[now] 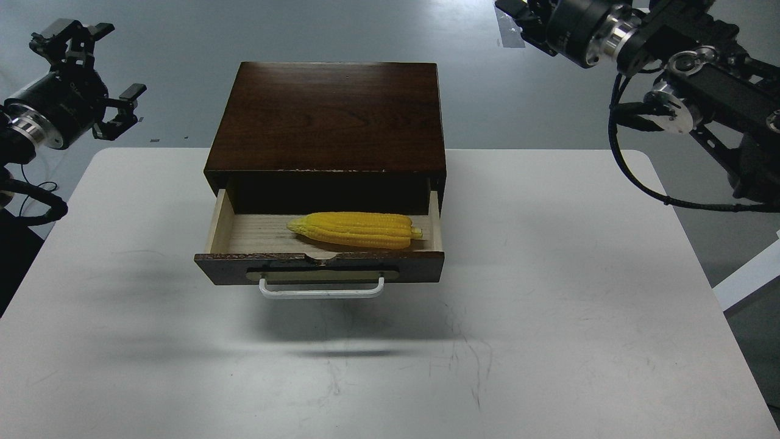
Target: Put corn in drawer with both arms
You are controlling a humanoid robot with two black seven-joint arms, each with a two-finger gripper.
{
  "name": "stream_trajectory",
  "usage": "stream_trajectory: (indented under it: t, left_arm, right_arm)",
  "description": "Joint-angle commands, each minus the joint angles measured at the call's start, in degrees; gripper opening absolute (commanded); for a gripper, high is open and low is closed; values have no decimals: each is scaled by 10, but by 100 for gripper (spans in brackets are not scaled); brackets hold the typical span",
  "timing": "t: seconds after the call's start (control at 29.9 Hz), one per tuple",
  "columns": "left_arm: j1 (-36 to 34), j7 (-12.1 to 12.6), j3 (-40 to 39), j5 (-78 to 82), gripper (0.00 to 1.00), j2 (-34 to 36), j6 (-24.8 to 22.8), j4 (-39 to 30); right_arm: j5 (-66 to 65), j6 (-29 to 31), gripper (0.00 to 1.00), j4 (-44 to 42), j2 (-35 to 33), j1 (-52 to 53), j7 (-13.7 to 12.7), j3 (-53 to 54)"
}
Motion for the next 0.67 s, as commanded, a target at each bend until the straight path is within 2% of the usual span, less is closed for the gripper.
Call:
stream_trajectory:
  t: [0.0, 0.07, 0.1, 0.17, 0.2, 0.3, 0.47, 0.64]
  left_arm:
    - [5, 0, 0, 0, 98, -8, 0, 0]
    - [6, 0, 0, 0, 98, -10, 0, 3]
    - [6, 1, 1, 0, 98, -16, 3, 7]
    - [6, 2, 1, 0, 98, -21, 1, 13]
    - [6, 3, 2, 0, 98, -22, 0, 13]
    - [9, 3, 3, 1, 98, -23, 0, 14]
    - [19, 3, 3, 1, 98, -23, 0, 14]
    - [44, 3, 4, 1, 98, -24, 0, 12]
  right_arm:
    - [91, 7, 96, -1, -16, -65, -11, 20]
    - [106, 2, 96, -2, -16, -85, -13, 33]
    - [113, 0, 96, -2, -16, -103, -23, 49]
    - [128, 8, 98, -2, -16, -132, -59, 80]
    - [138, 14, 99, -2, -14, -148, -88, 101]
    - [145, 31, 99, -8, -11, -179, -120, 137]
    - [146, 72, 100, -23, -7, -198, -126, 146]
    - [144, 61, 100, -66, 37, -201, -125, 134]
